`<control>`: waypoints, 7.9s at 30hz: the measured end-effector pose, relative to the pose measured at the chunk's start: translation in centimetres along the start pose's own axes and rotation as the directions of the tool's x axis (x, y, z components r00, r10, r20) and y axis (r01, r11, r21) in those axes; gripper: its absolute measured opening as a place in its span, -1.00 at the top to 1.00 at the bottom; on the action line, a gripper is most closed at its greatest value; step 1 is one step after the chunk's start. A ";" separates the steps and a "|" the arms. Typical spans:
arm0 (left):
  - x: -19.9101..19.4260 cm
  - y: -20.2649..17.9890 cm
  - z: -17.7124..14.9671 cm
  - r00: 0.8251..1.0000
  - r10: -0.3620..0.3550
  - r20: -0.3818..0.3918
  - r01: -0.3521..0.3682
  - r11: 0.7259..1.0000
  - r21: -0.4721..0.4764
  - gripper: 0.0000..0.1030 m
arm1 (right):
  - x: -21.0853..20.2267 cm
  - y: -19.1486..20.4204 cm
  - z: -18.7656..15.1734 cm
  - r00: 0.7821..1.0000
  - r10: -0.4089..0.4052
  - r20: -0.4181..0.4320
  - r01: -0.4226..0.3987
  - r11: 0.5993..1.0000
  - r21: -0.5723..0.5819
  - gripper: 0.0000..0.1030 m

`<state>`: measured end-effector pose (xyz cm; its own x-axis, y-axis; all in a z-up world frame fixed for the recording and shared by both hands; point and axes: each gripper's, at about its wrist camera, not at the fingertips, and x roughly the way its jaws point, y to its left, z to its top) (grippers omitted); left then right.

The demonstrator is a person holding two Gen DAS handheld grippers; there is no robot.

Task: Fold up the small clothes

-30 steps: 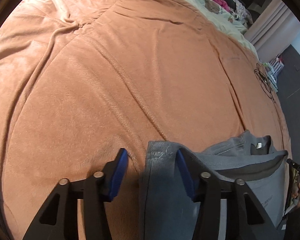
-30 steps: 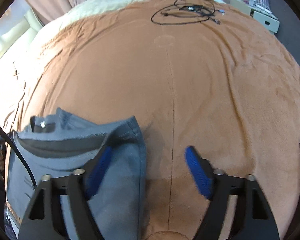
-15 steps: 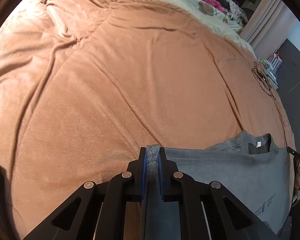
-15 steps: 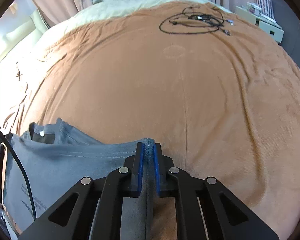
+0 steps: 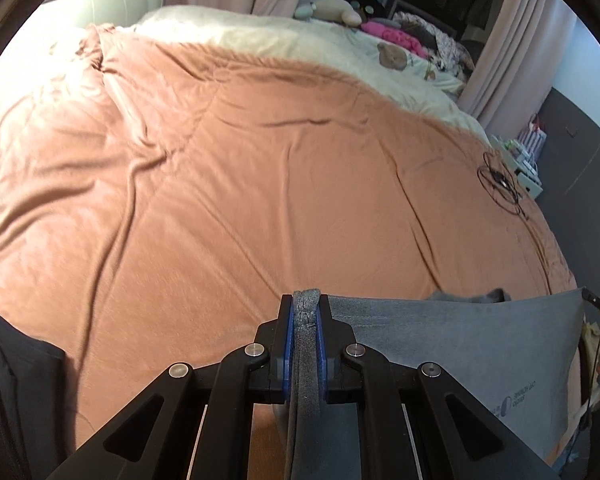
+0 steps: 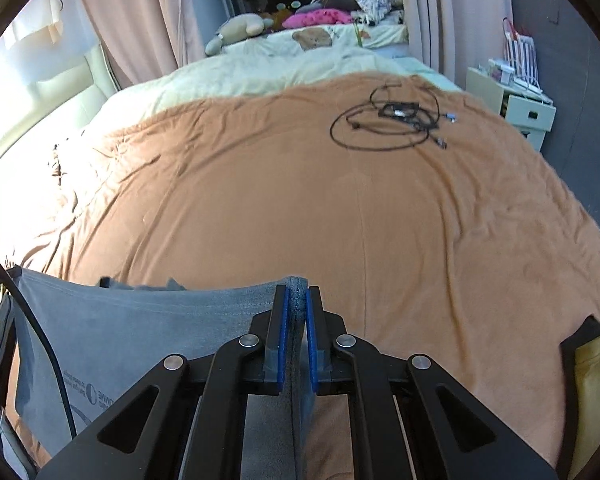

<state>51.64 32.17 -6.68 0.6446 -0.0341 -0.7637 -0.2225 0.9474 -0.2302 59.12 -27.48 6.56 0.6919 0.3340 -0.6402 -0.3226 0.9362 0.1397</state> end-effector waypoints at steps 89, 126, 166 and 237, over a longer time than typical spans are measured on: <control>-9.3 3.1 -28.0 0.988 -0.116 -0.100 0.083 0.953 -0.291 0.23 | -12.3 -2.3 -24.7 0.975 0.154 -0.162 -0.097 0.944 0.316 -0.12; -10.4 4.5 -26.8 0.978 -0.207 0.012 0.193 0.888 -0.418 0.81 | -10.7 -6.2 -26.7 0.946 0.310 0.093 -0.306 0.762 0.572 0.94; -10.1 5.9 -32.9 0.930 -0.364 0.055 0.342 0.799 -0.495 0.35 | -15.9 17.1 -22.4 0.975 0.170 -0.143 -0.180 0.982 -0.060 0.82; -11.2 8.0 -35.5 0.906 -0.403 0.133 0.340 0.504 -0.794 0.81 | 15.5 26.5 -6.8 0.936 0.013 -0.353 -0.068 0.987 -0.143 0.84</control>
<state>16.68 28.85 -21.39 0.7704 -0.3702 -0.5191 -0.4734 0.2133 -0.8546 56.91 1.75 -4.80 0.4154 0.2857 -0.8636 -0.4580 0.8859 0.0728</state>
